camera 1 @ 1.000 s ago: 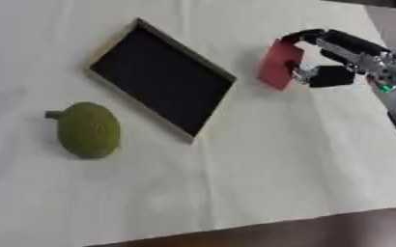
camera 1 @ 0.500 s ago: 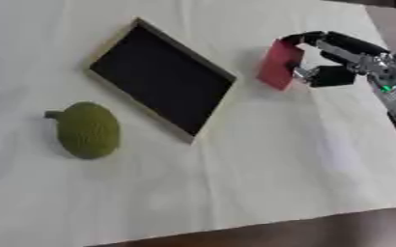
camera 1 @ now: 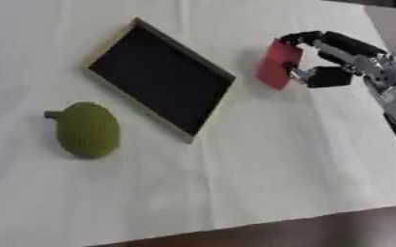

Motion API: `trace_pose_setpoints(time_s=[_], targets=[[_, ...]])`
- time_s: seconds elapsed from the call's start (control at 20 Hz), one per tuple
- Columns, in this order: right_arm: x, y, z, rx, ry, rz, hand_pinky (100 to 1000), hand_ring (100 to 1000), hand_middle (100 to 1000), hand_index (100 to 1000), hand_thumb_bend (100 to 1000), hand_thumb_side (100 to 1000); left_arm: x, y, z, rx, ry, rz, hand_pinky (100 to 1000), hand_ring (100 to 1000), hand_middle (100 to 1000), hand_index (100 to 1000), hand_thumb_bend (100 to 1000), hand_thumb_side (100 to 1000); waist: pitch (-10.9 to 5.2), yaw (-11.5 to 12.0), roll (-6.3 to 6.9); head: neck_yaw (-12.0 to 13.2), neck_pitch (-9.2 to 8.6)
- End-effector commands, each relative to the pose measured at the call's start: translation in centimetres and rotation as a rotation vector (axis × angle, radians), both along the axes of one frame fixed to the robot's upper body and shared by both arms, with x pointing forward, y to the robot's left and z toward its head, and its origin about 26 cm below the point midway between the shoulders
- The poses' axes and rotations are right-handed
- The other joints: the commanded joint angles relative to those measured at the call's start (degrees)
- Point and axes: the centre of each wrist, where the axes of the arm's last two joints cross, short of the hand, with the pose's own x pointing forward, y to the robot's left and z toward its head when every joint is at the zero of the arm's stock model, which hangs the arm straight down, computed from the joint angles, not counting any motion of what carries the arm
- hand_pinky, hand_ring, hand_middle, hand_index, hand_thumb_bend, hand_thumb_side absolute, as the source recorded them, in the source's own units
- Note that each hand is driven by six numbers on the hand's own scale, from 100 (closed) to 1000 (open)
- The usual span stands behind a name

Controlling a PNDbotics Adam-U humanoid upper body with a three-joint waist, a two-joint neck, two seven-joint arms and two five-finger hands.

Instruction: Pick up objects on the table and place them in the box.

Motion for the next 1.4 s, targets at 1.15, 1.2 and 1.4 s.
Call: trace_pose_setpoints(time_s=[1.15,1.2,1.4], targets=[[0.7,-0.8,-1.3,-0.047,0.092,0.010,1000,998,650,1000,100,454,-0.3,-0.1,0.8,0.002,-0.020,0.000,764,794,748,814,100,654,-0.65,0.33,0.39,-0.35,-0.92],[0.7,-0.8,-1.4,-0.045,0.093,0.010,994,969,616,1000,100,445,-0.3,-0.1,0.8,0.001,-0.020,0.001,765,795,748,813,100,655,-0.64,0.33,0.40,-0.37,-0.94],[0.8,-0.8,-1.7,-0.042,0.103,0.009,989,939,601,1000,100,454,-0.3,-0.1,0.8,0.000,-0.021,0.002,765,796,747,811,100,655,-0.55,0.36,0.44,-0.42,-1.02]])
